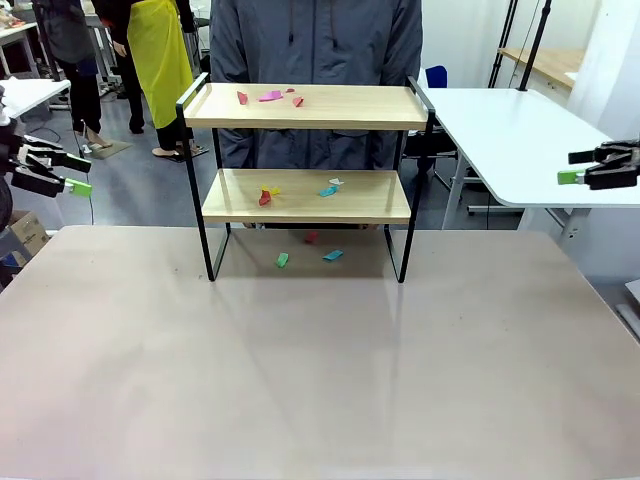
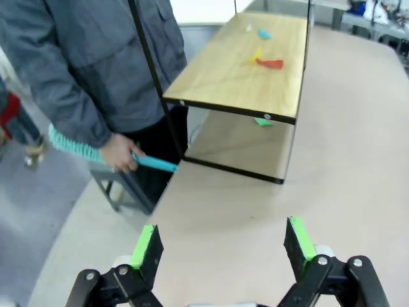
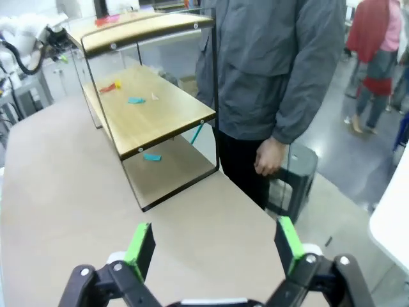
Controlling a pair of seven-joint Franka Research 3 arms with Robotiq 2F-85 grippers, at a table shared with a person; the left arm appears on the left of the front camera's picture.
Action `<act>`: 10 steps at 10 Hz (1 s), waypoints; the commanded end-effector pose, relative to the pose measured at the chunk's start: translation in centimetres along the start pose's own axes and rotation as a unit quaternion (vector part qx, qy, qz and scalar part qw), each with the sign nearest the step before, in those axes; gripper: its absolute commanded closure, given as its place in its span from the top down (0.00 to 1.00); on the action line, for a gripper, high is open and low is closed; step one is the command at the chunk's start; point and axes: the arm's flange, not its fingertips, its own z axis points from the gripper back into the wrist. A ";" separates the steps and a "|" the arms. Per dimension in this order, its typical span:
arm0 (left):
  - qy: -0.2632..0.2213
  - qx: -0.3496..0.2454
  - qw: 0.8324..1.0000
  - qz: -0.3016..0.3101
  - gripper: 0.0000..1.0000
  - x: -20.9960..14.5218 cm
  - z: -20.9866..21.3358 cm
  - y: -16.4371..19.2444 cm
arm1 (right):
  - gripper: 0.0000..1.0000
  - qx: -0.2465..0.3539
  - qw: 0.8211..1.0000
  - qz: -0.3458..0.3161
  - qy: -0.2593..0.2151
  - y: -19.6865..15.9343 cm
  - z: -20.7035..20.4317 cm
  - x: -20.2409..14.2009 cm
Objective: Clean the shelf.
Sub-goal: Pick up the Duster handed by the human.
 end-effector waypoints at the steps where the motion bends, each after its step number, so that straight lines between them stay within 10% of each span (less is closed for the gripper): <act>1: -0.071 -0.057 0.995 -0.031 1.00 -2.1 -0.5 2.6 | 1.00 0.030 0.999 0.007 -0.018 -4.4 -1.8 -2.2; 10: -0.139 -0.120 0.983 0.019 1.00 -6.2 0.8 5.2 | 1.00 0.044 0.994 -0.017 -0.096 -6.7 -0.5 -4.8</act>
